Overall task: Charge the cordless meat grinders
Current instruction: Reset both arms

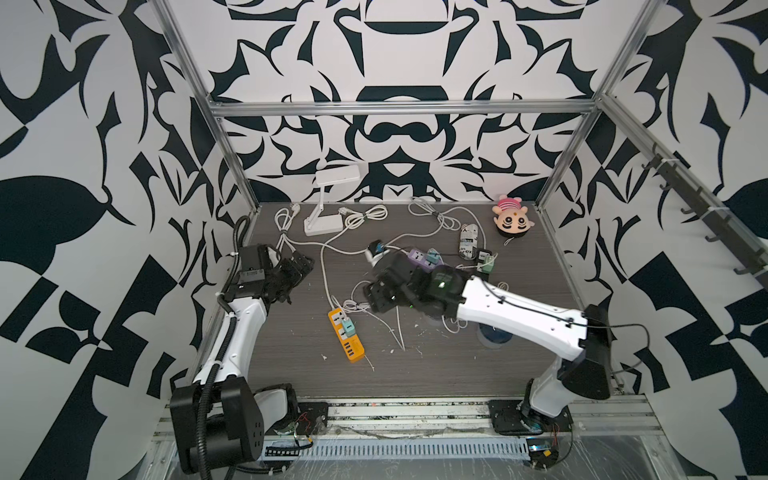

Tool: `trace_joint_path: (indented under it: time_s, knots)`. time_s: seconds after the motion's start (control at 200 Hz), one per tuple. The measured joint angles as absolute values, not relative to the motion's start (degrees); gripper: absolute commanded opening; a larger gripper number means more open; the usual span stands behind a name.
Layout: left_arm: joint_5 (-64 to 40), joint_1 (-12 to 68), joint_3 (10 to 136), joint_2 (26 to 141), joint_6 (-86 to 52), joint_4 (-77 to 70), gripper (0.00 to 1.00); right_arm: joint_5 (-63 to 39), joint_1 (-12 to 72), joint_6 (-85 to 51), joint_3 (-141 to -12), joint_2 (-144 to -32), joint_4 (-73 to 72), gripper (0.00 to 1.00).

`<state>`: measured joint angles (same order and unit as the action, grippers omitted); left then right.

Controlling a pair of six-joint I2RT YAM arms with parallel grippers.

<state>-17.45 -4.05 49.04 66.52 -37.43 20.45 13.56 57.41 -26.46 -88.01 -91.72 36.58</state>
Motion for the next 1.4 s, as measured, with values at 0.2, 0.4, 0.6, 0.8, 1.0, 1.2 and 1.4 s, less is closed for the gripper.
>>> trace_joint_path:
  time_s: [0.2,0.4,0.6,0.8,1.0,1.2,1.4]
  knots:
    - [-8.9,9.3,55.7,60.6,-29.9,15.7,0.99,15.5,32.9,-23.8,-74.6,-77.3,28.7,0.94]
    - [-3.7,9.5,54.2,57.5,-22.6,2.9,0.99,19.9,17.7,-17.3,-60.8,-63.4,16.4,0.99]
    - [2.9,7.1,52.7,62.9,-16.1,-5.1,0.99,22.7,1.3,-15.5,-56.6,-70.3,4.4,0.99]
    - [6.0,-3.0,46.3,70.4,-13.5,-8.6,0.99,24.1,-7.5,-14.6,-45.0,-79.7,-1.2,0.99]
    - [9.8,-6.3,37.8,74.2,-9.3,-12.0,0.99,24.2,-7.5,-13.4,-38.2,-81.3,-5.7,0.99]
    - [10.3,-6.6,30.0,81.2,-7.6,-20.9,0.99,24.0,-4.7,-14.6,-31.0,-80.3,-14.7,0.99]
    - [6.1,-6.7,27.9,82.9,-7.1,-28.5,0.99,24.2,2.3,-11.5,-27.3,-83.2,-27.4,0.99]
